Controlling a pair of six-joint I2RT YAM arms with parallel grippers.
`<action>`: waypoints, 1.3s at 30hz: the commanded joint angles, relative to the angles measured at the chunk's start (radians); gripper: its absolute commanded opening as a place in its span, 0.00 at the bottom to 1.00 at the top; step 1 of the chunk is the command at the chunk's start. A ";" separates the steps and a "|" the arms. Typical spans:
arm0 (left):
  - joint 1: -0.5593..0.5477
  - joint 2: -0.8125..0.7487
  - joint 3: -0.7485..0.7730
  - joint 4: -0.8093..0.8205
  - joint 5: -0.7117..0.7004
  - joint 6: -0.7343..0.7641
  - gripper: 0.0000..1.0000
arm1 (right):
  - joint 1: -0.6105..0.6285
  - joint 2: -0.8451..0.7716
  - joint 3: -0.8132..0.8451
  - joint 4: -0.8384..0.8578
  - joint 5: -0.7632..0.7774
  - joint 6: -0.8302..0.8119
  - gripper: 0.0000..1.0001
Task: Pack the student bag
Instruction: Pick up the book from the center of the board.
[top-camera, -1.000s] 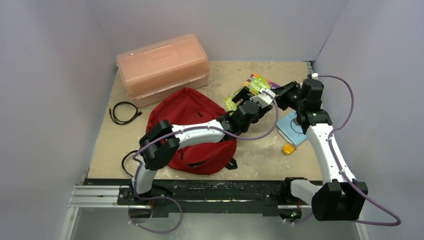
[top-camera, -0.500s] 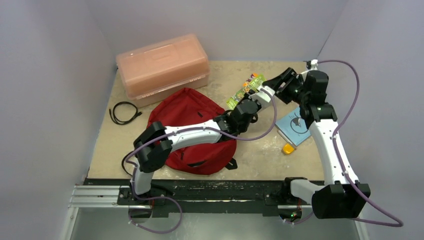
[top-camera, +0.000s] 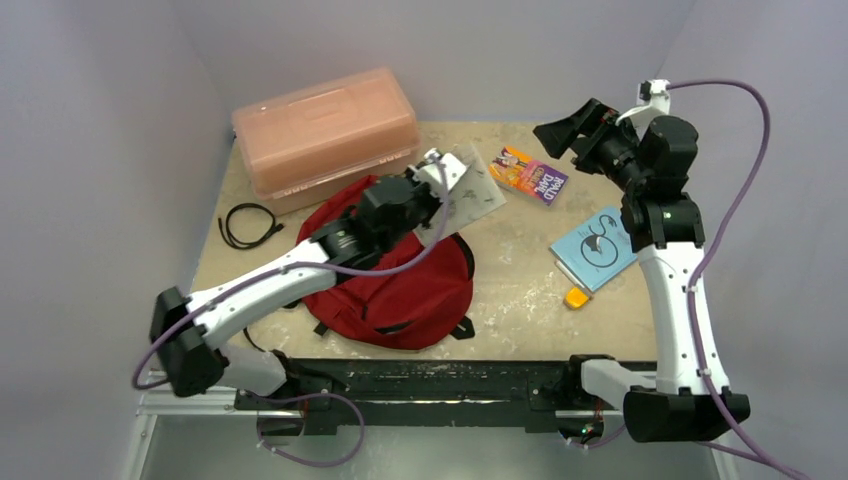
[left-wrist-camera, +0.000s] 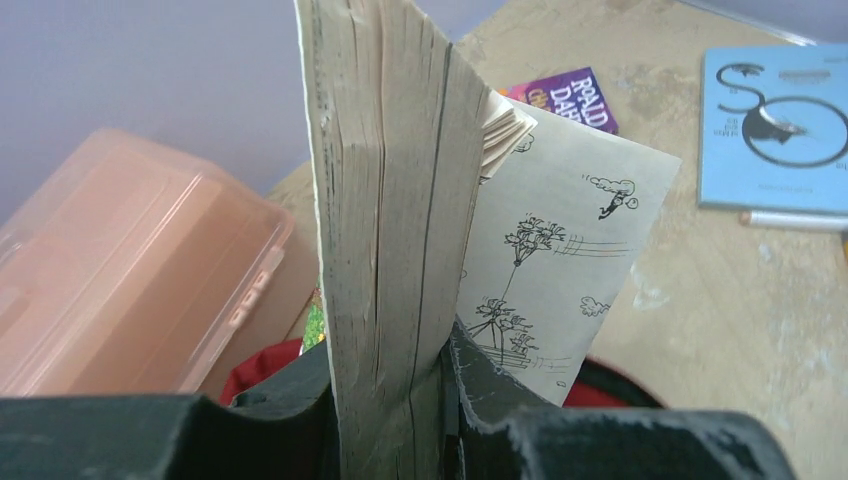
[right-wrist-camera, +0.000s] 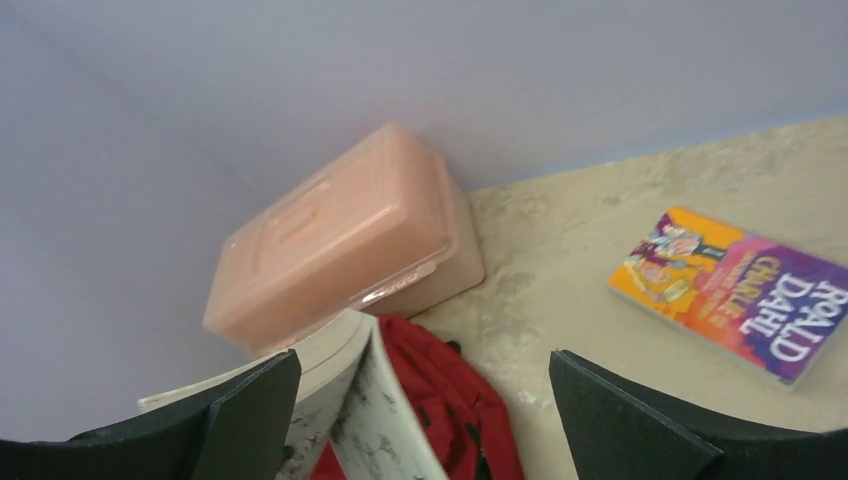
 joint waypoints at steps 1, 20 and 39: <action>0.033 -0.249 -0.159 -0.014 0.216 0.143 0.00 | 0.022 0.080 -0.061 0.077 -0.258 0.116 0.99; 0.007 -0.523 -0.494 -0.081 0.301 0.233 0.00 | 0.302 0.193 -0.568 0.641 -0.405 0.620 0.99; -0.045 -0.339 -0.531 0.216 0.163 0.400 0.00 | 0.363 0.218 -0.686 0.789 -0.500 0.774 0.97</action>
